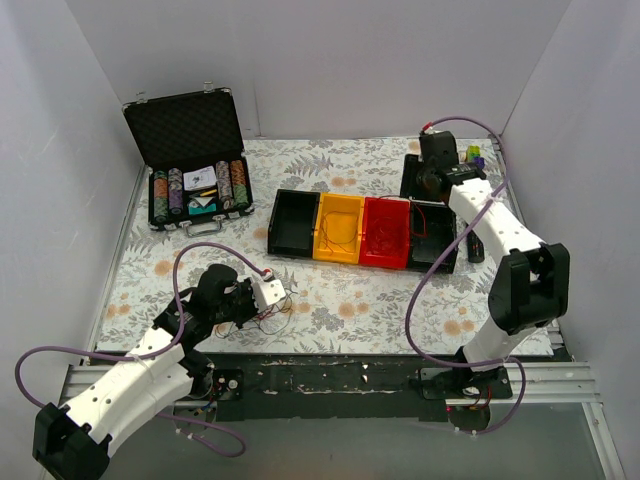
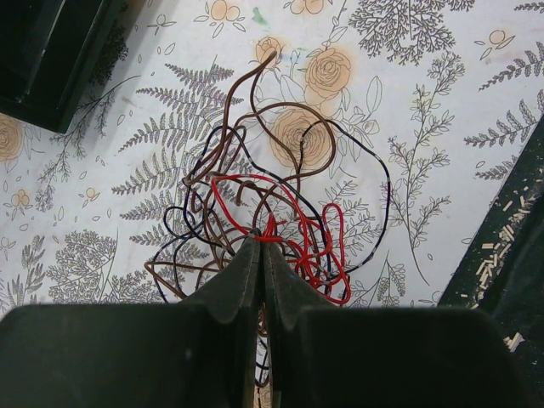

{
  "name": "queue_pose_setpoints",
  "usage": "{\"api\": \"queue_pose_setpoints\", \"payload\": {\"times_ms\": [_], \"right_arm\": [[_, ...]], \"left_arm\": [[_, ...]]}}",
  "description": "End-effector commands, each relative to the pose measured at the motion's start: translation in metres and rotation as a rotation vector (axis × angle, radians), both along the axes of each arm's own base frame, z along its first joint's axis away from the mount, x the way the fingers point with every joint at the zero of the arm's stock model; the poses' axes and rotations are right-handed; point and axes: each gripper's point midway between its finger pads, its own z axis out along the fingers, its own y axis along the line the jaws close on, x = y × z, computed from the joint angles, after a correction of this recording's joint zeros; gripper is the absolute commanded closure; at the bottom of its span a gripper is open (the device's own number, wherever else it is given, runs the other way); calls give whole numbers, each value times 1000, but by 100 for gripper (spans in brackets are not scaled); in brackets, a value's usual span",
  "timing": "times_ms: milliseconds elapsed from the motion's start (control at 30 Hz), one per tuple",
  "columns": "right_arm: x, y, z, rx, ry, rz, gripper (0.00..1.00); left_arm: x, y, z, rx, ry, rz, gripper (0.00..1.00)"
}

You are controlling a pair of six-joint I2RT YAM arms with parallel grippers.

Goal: Untangle the cables

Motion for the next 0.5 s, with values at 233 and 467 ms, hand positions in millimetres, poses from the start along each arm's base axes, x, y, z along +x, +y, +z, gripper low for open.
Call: {"api": "queue_pose_setpoints", "payload": {"times_ms": [233, 467], "right_arm": [[29, -10, -30, -114, -67, 7, 46], [37, -6, -40, -132, -80, 54, 47]], "left_arm": [[0, -1, 5, -16, -4, -2, 100], [1, -2, 5, -18, -5, -5, 100]]}}
